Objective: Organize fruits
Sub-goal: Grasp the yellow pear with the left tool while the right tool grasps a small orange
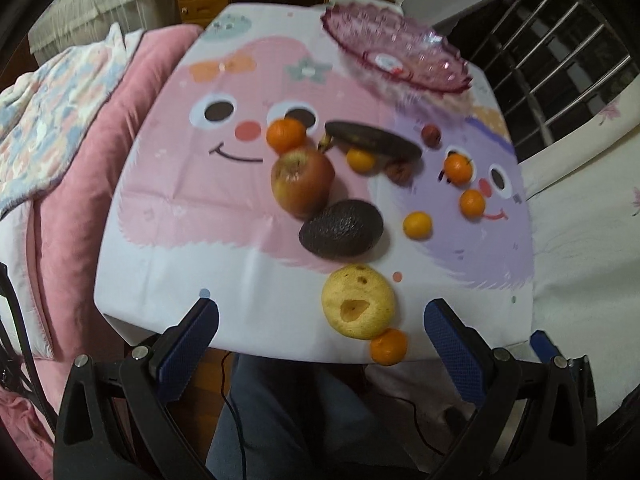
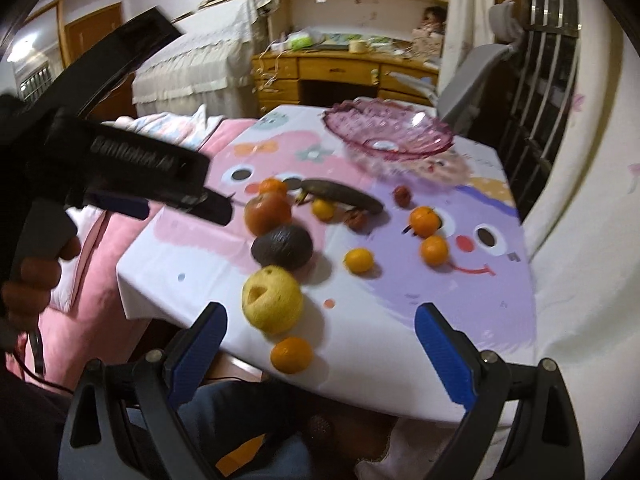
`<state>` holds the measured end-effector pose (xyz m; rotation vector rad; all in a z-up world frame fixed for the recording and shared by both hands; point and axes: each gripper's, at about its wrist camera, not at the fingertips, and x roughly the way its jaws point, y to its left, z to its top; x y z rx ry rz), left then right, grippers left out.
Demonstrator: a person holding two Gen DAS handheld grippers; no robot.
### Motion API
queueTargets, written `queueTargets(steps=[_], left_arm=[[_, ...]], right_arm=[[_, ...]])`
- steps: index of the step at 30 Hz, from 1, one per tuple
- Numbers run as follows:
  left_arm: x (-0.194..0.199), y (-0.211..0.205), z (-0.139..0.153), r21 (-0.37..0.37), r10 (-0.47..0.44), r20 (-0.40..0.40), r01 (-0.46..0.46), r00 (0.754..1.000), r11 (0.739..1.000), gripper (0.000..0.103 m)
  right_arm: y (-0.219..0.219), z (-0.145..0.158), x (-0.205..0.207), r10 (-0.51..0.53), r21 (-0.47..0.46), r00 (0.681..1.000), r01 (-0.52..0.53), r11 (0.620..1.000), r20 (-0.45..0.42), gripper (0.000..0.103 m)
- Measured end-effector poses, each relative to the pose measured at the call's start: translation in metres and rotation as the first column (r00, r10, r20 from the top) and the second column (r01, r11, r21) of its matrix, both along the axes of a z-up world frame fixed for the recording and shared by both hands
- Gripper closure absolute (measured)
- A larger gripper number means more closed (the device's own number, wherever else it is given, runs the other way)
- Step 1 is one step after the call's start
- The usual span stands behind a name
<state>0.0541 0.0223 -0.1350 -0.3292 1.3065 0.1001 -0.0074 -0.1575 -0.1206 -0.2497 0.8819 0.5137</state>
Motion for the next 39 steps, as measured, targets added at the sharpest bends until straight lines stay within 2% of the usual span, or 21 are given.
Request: queueTargets(steps=[3, 6, 8, 11, 16, 25, 31, 33, 39], left_arm=[[0.007, -0.004, -0.02, -0.011, -0.014, -0.051, 0.013, 0.999, 1.0, 0.001], [0.015, -0.011, -0.039, -0.02, -0.027, -0.098, 0.025, 0.995, 0.999, 0.001], [0.021, -0.015, -0.051, -0.034, -0.038, -0.132, 0.034, 0.99, 0.999, 0.001], [0.027, -0.022, -0.07, -0.064, -0.043, -0.176, 0.032, 0.983, 0.997, 0.003], [0.035, -0.03, -0.098, -0.103, -0.038, -0.25, 0.013, 0.968, 0.995, 0.005], [0.039, -0.041, -0.128, -0.143, -0.028, -0.307, -0.017, 0.951, 0.99, 0.012], [0.044, -0.051, -0.146, -0.21, -0.024, -0.329, -0.048, 0.944, 0.977, 0.025], [0.045, -0.053, -0.147, -0.232, -0.027, -0.33, -0.054, 0.944, 0.971, 0.033], [0.049, -0.055, -0.149, -0.252, -0.038, -0.351, -0.055, 0.935, 0.966, 0.035]], right_arm=[[0.005, -0.021, -0.003, 0.06, -0.024, 0.998, -0.06, 0.998, -0.02, 0.009], [0.008, -0.042, -0.004, 0.094, -0.042, 0.994, -0.096, 0.994, -0.049, 0.014], [0.009, -0.055, -0.003, 0.111, -0.051, 0.991, -0.116, 0.992, -0.079, 0.021], [0.01, -0.073, 0.0, 0.125, -0.058, 0.985, -0.132, 0.99, -0.119, 0.029], [0.009, -0.09, 0.007, 0.109, -0.06, 0.981, -0.12, 0.991, -0.158, 0.038], [0.01, -0.108, 0.017, 0.132, -0.005, 0.964, -0.137, 0.991, -0.229, 0.046], [0.015, -0.112, 0.021, 0.19, 0.035, 0.951, -0.187, 0.982, -0.245, 0.057], [0.016, -0.112, 0.023, 0.202, 0.043, 0.948, -0.197, 0.979, -0.248, 0.06], [0.019, -0.111, 0.03, 0.209, 0.05, 0.937, -0.203, 0.978, -0.279, 0.062]])
